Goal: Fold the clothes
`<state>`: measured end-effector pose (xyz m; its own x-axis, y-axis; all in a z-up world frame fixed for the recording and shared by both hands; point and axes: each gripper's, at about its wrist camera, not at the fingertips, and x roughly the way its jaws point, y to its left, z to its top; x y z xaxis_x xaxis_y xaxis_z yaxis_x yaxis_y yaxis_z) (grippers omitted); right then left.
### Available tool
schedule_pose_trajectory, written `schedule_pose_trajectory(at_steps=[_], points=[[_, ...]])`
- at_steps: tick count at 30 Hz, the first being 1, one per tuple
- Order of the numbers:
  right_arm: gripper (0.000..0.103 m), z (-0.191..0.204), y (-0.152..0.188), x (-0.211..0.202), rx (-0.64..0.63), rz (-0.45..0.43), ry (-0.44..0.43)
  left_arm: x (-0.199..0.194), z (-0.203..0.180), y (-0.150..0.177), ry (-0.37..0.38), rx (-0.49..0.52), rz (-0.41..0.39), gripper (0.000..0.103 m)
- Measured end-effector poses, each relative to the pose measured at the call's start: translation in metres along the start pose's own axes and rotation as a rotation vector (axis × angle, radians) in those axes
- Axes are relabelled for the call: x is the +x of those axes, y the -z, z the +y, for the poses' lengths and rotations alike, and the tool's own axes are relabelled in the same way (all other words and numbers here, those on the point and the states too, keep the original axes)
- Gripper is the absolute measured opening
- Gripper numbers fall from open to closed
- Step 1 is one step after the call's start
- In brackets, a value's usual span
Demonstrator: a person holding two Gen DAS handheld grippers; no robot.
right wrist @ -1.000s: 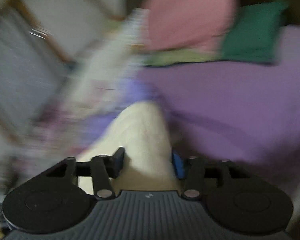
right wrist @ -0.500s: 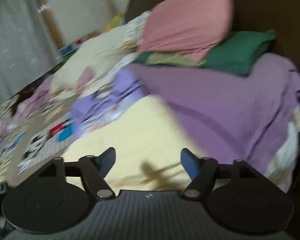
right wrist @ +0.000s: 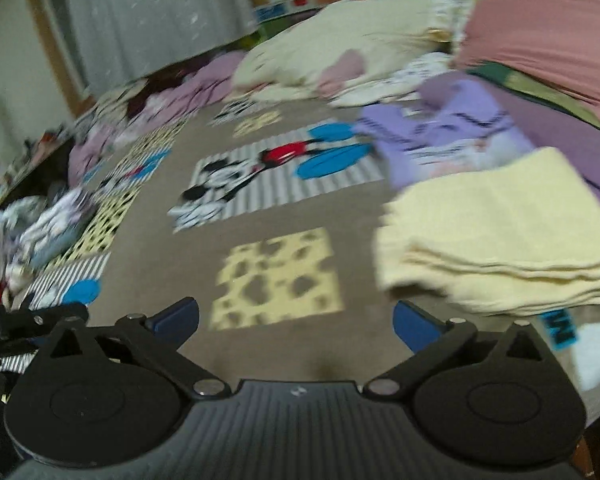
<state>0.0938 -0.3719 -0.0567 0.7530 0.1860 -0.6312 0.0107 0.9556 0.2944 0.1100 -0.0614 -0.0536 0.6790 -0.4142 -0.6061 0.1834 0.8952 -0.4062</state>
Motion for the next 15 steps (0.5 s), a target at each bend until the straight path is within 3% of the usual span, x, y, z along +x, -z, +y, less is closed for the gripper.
schedule_pose_trajectory(at_steps=[8, 15], points=[[0.103, 0.079, 0.012, 0.001, -0.129, 0.041, 0.052, -0.048, 0.036, 0.014, -0.311, 0.085, -0.07, 0.096], [0.103, 0.112, 0.023, 0.002, -0.175, 0.061, 0.034, -0.068, 0.054, 0.022, -0.403, 0.07, -0.067, 0.1]])
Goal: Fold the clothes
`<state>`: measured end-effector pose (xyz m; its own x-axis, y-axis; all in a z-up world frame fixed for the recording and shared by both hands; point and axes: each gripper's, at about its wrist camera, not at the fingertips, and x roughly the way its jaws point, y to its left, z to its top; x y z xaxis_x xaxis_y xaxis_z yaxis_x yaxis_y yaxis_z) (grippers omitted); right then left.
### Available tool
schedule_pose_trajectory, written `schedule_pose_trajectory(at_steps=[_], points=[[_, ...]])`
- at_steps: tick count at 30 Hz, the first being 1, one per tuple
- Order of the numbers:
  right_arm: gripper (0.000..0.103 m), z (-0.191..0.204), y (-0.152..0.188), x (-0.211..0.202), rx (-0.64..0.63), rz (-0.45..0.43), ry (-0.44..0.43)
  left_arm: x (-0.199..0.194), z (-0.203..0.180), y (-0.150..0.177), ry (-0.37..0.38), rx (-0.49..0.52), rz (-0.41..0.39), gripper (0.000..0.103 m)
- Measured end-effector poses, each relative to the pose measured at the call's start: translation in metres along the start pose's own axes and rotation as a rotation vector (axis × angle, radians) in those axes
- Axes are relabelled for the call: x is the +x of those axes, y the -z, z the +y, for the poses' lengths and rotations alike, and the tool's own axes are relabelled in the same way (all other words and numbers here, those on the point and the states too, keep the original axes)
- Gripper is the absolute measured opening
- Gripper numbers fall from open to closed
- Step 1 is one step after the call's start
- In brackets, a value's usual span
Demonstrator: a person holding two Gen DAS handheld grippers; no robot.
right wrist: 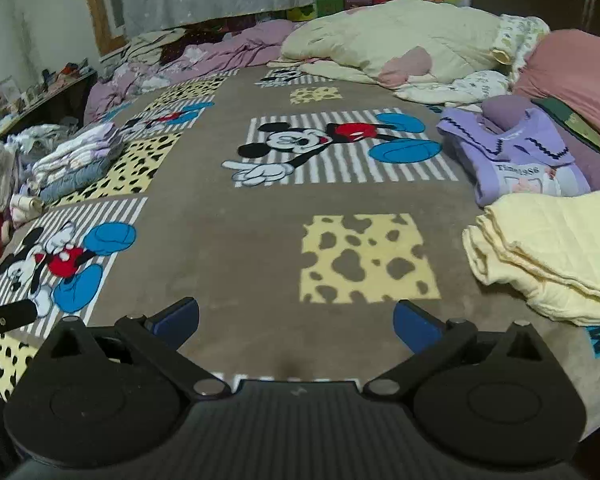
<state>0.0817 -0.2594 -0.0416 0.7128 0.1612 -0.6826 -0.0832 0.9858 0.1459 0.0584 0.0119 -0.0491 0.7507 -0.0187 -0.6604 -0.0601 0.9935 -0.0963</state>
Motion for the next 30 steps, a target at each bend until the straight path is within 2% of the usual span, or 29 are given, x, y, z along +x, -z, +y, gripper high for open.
schedule_pose_trajectory(at_steps=[4, 5, 13, 22, 30], points=[[0.103, 0.011, 0.004, 0.005, -0.013, 0.018, -0.022, -0.006, 0.002, -0.001, -0.033, 0.001, 0.01, 0.1], [0.103, 0.015, 0.005, 0.005, -0.016, 0.02, -0.027, -0.008, 0.002, -0.002, -0.043, 0.003, 0.006, 0.103], [0.103, 0.038, 0.008, 0.001, -0.057, -0.001, -0.036, -0.014, 0.004, 0.001, 0.006, -0.034, 0.027, 0.103], [0.103, 0.04, 0.017, 0.002, -0.071, 0.03, -0.043, -0.001, 0.007, 0.01, 0.013, -0.047, 0.083, 0.103], [0.103, 0.033, 0.024, 0.005, -0.052, 0.044, -0.039, -0.004, 0.002, 0.015, 0.023, -0.029, 0.038, 0.103]])
